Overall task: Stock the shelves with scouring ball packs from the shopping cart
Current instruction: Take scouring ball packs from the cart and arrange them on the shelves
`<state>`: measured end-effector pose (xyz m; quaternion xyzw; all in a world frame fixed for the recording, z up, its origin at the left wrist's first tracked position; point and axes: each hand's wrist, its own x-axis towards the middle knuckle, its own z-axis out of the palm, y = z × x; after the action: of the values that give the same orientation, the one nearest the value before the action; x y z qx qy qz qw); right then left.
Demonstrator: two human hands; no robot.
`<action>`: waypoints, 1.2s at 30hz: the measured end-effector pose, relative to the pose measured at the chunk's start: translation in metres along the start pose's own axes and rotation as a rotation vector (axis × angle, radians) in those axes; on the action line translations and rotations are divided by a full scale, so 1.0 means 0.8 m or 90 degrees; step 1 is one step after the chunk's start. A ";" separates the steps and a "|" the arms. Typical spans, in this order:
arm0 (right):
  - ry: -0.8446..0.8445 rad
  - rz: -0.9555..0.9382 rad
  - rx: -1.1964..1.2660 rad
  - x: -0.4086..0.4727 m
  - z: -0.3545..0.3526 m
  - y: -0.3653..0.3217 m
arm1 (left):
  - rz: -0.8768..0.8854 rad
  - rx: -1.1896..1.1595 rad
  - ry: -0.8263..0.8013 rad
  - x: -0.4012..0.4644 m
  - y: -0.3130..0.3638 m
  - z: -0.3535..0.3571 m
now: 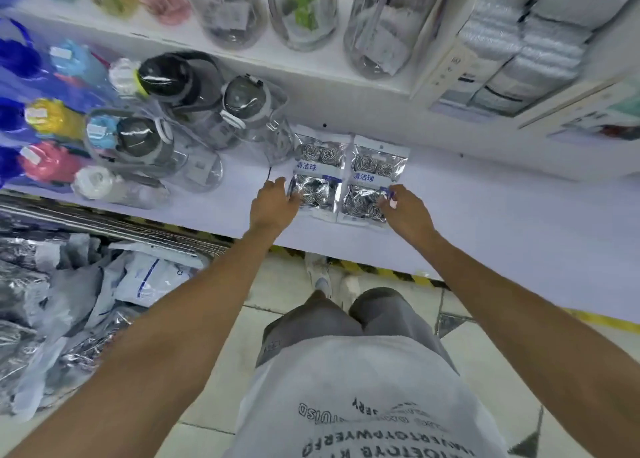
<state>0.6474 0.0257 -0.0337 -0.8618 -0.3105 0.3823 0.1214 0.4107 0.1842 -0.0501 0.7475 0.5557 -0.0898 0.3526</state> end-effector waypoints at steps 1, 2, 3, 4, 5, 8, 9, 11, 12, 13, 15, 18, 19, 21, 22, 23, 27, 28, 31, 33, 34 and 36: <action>-0.016 -0.034 -0.018 -0.013 -0.003 -0.007 | 0.022 0.041 0.012 -0.019 -0.001 -0.006; -0.027 -0.072 -0.035 -0.025 -0.006 -0.015 | 0.040 0.074 0.028 -0.038 -0.003 -0.012; -0.035 -0.115 -0.054 -0.036 -0.009 -0.023 | 0.052 0.099 0.046 -0.057 -0.006 -0.017; -0.040 -0.160 -0.080 -0.047 -0.012 -0.031 | 0.053 0.117 0.063 -0.077 -0.009 -0.021; -0.046 -0.204 -0.108 -0.057 -0.015 -0.039 | 0.048 0.128 0.080 -0.096 -0.012 -0.023; -0.049 -0.329 -0.183 -0.085 -0.019 -0.062 | 0.022 0.131 0.138 -0.153 -0.025 -0.024; -0.047 -0.374 -0.204 -0.093 -0.017 -0.068 | 0.009 0.121 0.166 -0.173 -0.030 -0.024; -0.046 -0.452 -0.261 -0.108 -0.009 -0.082 | -0.025 0.090 0.227 -0.212 -0.041 -0.021; -0.055 -0.482 -0.287 -0.114 -0.002 -0.088 | -0.045 0.068 0.249 -0.233 -0.049 -0.018; -0.071 -0.511 -0.302 -0.120 0.006 -0.093 | -0.071 0.048 0.268 -0.253 -0.057 -0.014; -0.112 -0.562 -0.315 -0.132 0.028 -0.104 | -0.137 0.016 0.296 -0.292 -0.074 -0.005; -0.166 -0.625 -0.339 -0.153 0.063 -0.122 | -0.229 -0.047 0.332 -0.349 -0.105 0.011; -0.179 -0.642 -0.342 -0.161 0.076 -0.128 | -0.257 -0.050 0.341 -0.367 -0.117 0.019; -0.213 -0.675 -0.342 -0.177 0.102 -0.141 | -0.315 -0.069 0.361 -0.401 -0.139 0.033; -0.238 -0.687 -0.347 -0.185 0.115 -0.149 | -0.344 -0.090 0.375 -0.415 -0.149 0.039; -0.262 -0.697 -0.354 -0.193 0.128 -0.157 | -0.373 -0.112 0.388 -0.428 -0.160 0.044; -0.299 -0.714 -0.363 -0.226 0.178 -0.190 | -0.452 -0.163 0.407 -0.462 -0.207 0.059; -0.302 -0.725 -0.361 -0.233 0.191 -0.200 | -0.465 -0.179 0.411 -0.467 -0.221 0.060; -0.319 -0.737 -0.383 -0.249 0.234 -0.233 | -0.489 -0.234 0.441 -0.474 -0.263 0.058; -0.325 -0.713 -0.401 -0.255 0.264 -0.255 | -0.503 -0.282 0.448 -0.474 -0.292 0.052; -0.328 -0.691 -0.408 -0.257 0.278 -0.266 | -0.512 -0.306 0.446 -0.473 -0.307 0.049; -0.340 -0.637 -0.406 -0.262 0.305 -0.283 | -0.523 -0.359 0.435 -0.469 -0.335 0.042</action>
<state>0.2597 0.0633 0.0243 -0.4819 -0.7922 0.3698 -0.0582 0.0423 -0.0888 0.0081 0.3361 0.8831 0.1777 0.2751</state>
